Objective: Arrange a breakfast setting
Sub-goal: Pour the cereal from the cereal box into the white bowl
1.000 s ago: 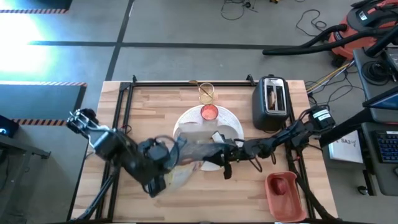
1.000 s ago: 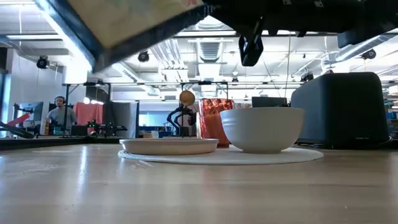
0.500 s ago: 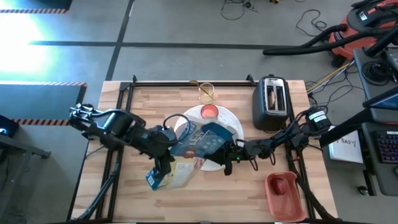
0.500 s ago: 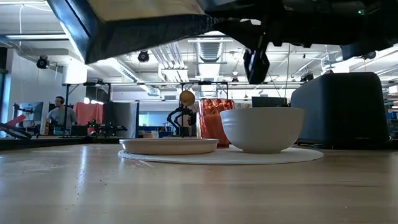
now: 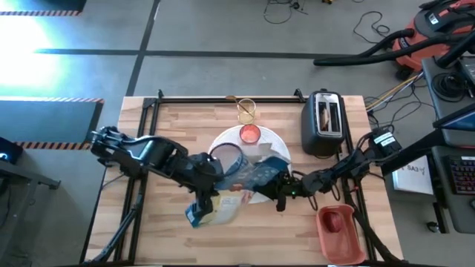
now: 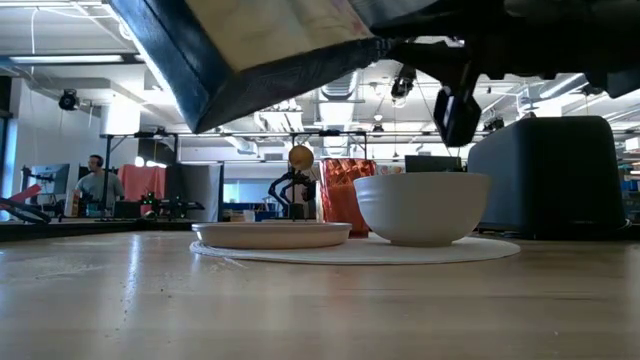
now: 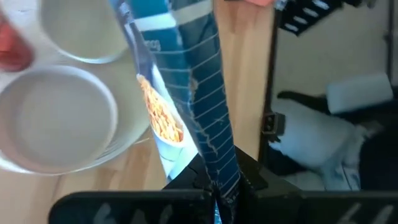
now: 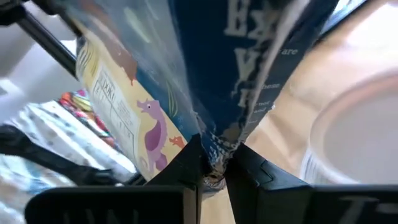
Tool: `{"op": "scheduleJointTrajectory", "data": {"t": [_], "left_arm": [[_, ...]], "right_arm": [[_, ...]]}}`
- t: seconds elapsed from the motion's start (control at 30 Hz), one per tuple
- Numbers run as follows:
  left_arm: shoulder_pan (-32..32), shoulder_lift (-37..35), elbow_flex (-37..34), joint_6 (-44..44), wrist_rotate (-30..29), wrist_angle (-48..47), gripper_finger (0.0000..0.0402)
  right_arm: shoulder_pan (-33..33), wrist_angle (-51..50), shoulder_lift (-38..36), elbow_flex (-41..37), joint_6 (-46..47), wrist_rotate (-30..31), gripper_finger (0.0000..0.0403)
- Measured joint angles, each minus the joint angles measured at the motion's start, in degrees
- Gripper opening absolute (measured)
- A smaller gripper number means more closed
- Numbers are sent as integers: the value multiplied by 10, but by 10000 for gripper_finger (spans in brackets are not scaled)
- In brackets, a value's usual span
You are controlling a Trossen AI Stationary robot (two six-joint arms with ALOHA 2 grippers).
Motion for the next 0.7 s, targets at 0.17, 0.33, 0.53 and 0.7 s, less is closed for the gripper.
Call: {"op": "scheduleJointTrajectory", "data": {"t": [0.17,0.33,0.53,0.7], "left_arm": [[14,38,25,55,50,-5,0],[33,78,110,104,64,-66,0],[57,91,152,135,89,-95,0],[87,87,139,141,112,-102,0]], "right_arm": [[7,-10,3,-6,99,1,38],[10,-6,2,-12,156,20,38],[10,2,0,-12,199,16,38],[10,3,-1,-15,228,20,38]]}}
